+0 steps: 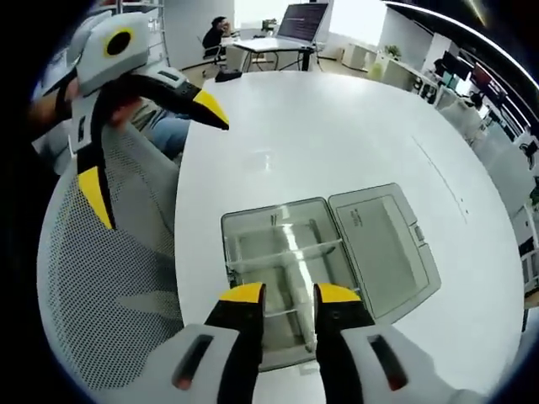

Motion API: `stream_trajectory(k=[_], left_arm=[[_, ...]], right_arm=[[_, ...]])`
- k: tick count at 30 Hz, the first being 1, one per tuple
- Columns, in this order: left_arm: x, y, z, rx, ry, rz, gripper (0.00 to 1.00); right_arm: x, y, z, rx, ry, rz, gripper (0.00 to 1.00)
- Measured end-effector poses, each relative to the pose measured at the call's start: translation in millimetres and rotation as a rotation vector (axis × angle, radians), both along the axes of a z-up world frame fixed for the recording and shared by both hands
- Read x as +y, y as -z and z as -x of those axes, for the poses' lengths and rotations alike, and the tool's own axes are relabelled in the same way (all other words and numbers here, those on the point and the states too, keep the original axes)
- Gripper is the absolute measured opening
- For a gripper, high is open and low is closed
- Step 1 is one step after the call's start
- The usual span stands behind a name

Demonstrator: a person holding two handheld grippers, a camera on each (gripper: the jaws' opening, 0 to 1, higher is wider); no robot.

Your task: Insert the divider into the dual guide fixture by aligning both edges with the guide slots and pushing it downward to the bottom, including one-sided entry, uneven engagement, binding, and posture correction.

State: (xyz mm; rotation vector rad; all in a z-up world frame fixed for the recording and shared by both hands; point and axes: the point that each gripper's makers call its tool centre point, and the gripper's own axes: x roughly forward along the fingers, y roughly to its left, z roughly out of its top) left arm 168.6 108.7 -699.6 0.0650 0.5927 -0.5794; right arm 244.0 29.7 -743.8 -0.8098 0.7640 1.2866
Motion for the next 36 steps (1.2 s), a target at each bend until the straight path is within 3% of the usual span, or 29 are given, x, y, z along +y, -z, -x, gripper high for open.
stream_trajectory(k=[14, 18, 29, 36], left_arm=[[20.1, 7.3, -4.5, 0.001, -0.001, -0.053, 0.84], [36.6, 16.6, -6.4, 0.024, -0.042, -0.068, 0.84], [45.2, 25.4, -14.2, 0.05, -0.08, -0.082, 0.81], [62.4, 32.5, -21.7, 0.073, -0.149, -0.083, 0.8]], right_arm=[[-10.2, -8.7, 5.5, -0.025, 0.091, -0.079, 0.25], [-11.8, -9.6, 6.7, -0.03, 0.105, -0.081, 0.26], [-4.3, -14.5, 4.7, -0.029, 0.115, -0.11, 0.27], [2.8, -16.5, 5.3, -0.026, 0.122, -0.135, 0.27]])
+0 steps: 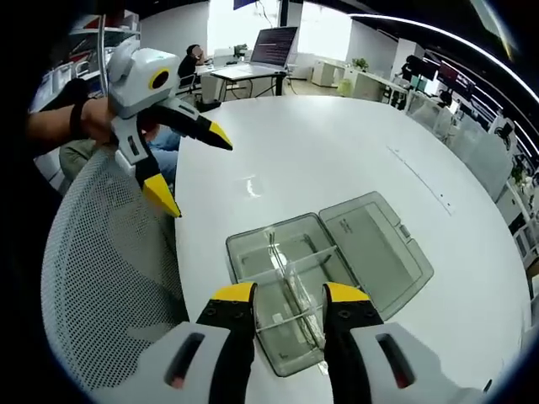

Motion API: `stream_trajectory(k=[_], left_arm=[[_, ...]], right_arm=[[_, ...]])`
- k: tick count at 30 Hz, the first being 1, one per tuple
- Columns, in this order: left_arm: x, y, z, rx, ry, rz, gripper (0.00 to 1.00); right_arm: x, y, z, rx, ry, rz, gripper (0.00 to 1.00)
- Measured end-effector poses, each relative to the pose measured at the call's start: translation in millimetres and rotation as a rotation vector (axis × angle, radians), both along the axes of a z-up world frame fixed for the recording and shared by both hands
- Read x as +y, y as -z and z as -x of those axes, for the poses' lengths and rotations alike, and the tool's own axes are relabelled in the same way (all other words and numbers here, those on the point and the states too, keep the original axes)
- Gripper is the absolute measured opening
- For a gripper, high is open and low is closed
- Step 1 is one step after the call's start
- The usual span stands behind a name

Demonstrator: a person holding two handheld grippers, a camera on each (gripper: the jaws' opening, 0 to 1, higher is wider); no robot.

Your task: Insert the divider into the dual guide fixture by aligning both edges with the guide slots and pushing it downward to the bottom, including one-sided entry, uneven engagement, binding, and posture correction.

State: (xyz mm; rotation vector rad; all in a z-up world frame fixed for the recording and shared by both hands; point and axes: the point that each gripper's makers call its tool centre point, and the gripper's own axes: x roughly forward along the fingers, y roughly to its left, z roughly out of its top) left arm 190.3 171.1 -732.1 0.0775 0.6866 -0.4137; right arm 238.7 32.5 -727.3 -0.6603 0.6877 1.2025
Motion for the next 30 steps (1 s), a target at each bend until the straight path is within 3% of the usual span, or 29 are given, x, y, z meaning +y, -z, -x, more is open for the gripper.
stream_trajectory(k=[18, 30], left_arm=[[13.0, 15.9, -6.4, 0.046, -0.005, -0.044, 0.78], [29.1, 28.8, -11.3, 0.068, -0.077, -0.056, 0.73]], right_arm=[[-4.2, -5.1, 1.5, 0.008, 0.059, -0.05, 0.3], [-4.8, -6.4, 5.8, 0.019, 0.077, -0.07, 0.29]])
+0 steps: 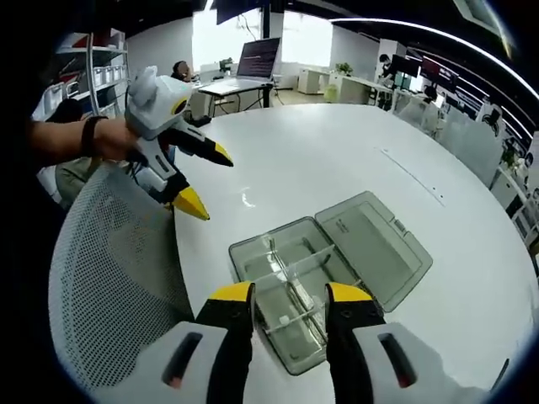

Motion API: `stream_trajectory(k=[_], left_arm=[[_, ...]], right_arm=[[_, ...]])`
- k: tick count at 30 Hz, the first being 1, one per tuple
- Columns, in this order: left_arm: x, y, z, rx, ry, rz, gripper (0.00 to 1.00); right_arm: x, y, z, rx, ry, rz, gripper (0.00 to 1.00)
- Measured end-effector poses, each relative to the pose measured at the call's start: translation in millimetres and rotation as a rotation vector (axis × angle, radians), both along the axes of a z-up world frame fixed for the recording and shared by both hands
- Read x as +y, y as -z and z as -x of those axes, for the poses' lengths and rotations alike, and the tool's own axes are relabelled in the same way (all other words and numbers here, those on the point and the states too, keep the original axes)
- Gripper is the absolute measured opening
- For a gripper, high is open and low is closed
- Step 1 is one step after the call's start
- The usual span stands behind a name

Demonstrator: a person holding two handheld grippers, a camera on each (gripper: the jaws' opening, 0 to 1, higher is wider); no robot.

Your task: Insert the divider into the dual guide fixture by aligning both edges with the guide slots and pushing it downward to the bottom, including one-sided entry, uneven engagement, binding, and posture correction.

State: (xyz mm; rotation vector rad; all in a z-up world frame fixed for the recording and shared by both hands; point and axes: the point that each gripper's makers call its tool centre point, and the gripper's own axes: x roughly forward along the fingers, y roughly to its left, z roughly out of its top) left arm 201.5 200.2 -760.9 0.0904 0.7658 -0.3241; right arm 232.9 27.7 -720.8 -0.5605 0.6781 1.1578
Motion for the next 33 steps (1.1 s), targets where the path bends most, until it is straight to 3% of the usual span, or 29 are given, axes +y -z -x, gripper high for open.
stream_trajectory(k=[19, 30, 33], left_arm=[[11.8, 25.0, -3.0, 0.088, -0.051, -0.015, 0.71], [17.9, 30.1, -9.2, 0.115, -0.068, -0.032, 0.7], [21.0, 34.0, -11.9, 0.129, -0.113, -0.018, 0.7]], right_arm=[[-3.0, 0.4, -1.0, 0.008, 0.028, -0.02, 0.25], [-5.2, -6.1, -2.1, 0.021, 0.048, -0.06, 0.25], [-5.5, -5.5, -1.3, 0.02, 0.044, -0.055, 0.25]])
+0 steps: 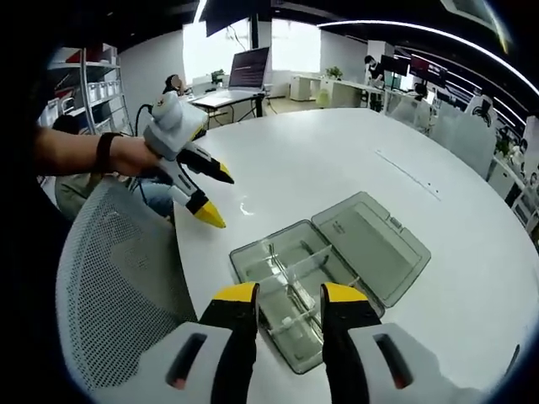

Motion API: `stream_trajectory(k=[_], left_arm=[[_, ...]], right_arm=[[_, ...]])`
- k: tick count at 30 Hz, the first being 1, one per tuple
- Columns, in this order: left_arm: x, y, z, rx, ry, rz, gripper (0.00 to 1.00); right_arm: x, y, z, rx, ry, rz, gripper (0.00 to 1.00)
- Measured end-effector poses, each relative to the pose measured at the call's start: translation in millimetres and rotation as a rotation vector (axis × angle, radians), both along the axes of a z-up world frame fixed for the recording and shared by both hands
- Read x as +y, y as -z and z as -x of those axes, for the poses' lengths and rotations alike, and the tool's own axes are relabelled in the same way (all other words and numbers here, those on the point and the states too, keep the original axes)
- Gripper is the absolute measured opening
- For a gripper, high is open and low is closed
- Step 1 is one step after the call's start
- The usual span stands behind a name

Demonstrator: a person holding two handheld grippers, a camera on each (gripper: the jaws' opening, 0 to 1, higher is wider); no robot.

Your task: Insert the divider into the dual guide fixture by aligning both edges with the guide slots and pushing it downward to the bottom, including one-sided entry, uneven engagement, binding, and posture correction.

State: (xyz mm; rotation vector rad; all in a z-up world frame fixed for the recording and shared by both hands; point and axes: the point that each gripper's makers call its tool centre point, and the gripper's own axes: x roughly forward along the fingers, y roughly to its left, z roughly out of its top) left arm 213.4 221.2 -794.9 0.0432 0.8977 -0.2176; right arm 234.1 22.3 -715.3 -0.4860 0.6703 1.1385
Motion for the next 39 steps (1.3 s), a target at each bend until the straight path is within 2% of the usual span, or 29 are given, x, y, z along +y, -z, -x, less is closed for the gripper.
stream_trajectory(k=[2, 5, 11, 21, 28, 32, 38, 39], left_arm=[[0.2, 2.2, -0.3, 0.014, -0.029, 0.018, 0.7], [1.0, 4.2, -1.7, 0.01, -0.029, -0.001, 0.69], [0.6, 6.7, 0.3, 0.018, -0.03, -0.006, 0.67], [3.6, 8.4, -3.4, 0.026, -0.045, -0.027, 0.59], [6.4, 14.2, -0.6, 0.03, -0.085, -0.026, 0.54], [5.8, 13.8, -1.9, 0.024, -0.08, -0.028, 0.53], [4.7, 16.7, 0.4, 0.037, -0.042, -0.097, 0.51], [3.4, 16.5, -1.4, 0.03, -0.045, -0.085, 0.5]], right_arm=[[-0.1, 0.0, 0.1, 0.001, 0.003, -0.003, 0.26], [0.6, -1.8, 2.7, 0.015, 0.006, -0.027, 0.26], [-1.2, -2.1, 3.1, 0.016, 0.013, -0.028, 0.26], [-0.3, -5.3, 3.3, 0.011, 0.015, -0.037, 0.26], [-5.0, -6.3, 0.5, 0.005, 0.029, -0.035, 0.26], [-5.2, -6.6, 0.1, 0.004, 0.035, -0.038, 0.26], [-3.2, -5.0, 3.9, 0.009, 0.028, -0.037, 0.25], [-3.0, -5.0, 3.8, 0.007, 0.028, -0.039, 0.25]])
